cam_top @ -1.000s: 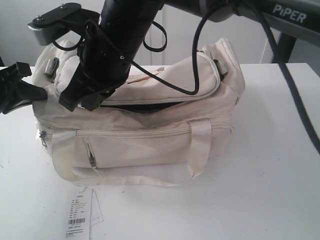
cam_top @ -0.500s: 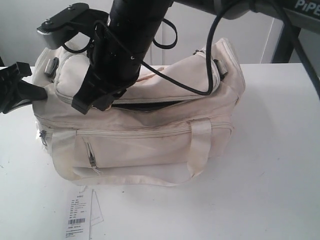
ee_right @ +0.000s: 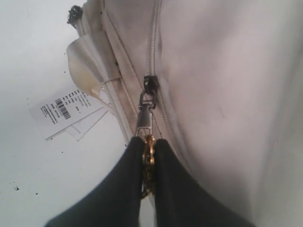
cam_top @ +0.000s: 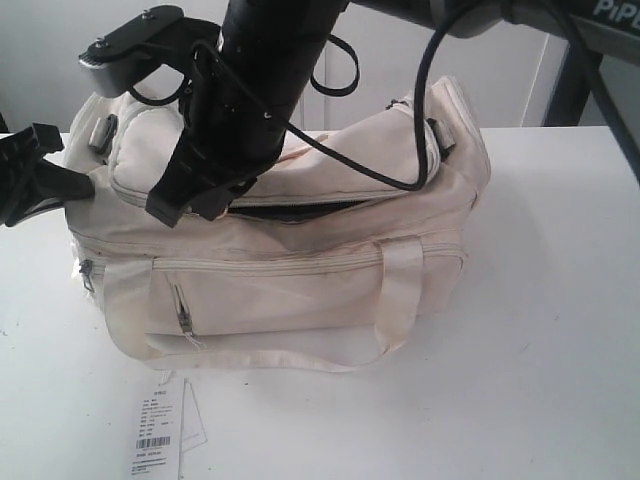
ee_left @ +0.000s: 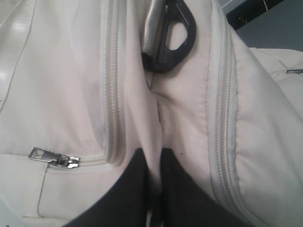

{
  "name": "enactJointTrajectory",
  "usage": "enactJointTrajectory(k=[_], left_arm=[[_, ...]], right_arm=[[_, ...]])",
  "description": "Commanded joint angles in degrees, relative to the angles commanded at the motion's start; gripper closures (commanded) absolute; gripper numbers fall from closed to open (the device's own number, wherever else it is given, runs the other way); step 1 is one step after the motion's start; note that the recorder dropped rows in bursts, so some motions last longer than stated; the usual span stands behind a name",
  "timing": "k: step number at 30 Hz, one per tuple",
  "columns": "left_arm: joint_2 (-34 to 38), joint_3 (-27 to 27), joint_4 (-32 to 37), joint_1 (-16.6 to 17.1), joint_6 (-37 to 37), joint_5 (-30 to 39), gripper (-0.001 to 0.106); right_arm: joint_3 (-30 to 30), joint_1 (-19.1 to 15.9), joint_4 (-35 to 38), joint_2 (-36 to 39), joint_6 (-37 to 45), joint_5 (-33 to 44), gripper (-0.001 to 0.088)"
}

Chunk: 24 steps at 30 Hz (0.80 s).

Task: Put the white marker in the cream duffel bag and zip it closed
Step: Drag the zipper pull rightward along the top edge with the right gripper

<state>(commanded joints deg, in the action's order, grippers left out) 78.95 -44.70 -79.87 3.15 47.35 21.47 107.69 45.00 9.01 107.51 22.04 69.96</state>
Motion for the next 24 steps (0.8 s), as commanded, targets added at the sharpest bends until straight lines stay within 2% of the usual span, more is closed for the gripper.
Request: enactJointTrajectory(k=[10,24], left_arm=[[0.0,0.0,0.0,0.0,0.0,0.0,0.105],[0.0,0.0,0.0,0.0,0.28,0.03,0.105]], right_arm=[[-4.41,0.0,-3.11,-1.75,0.0,0.0,0.0868],[-4.57,-0.51,-4.83,-2.81,0.0,0.0,0.0868]])
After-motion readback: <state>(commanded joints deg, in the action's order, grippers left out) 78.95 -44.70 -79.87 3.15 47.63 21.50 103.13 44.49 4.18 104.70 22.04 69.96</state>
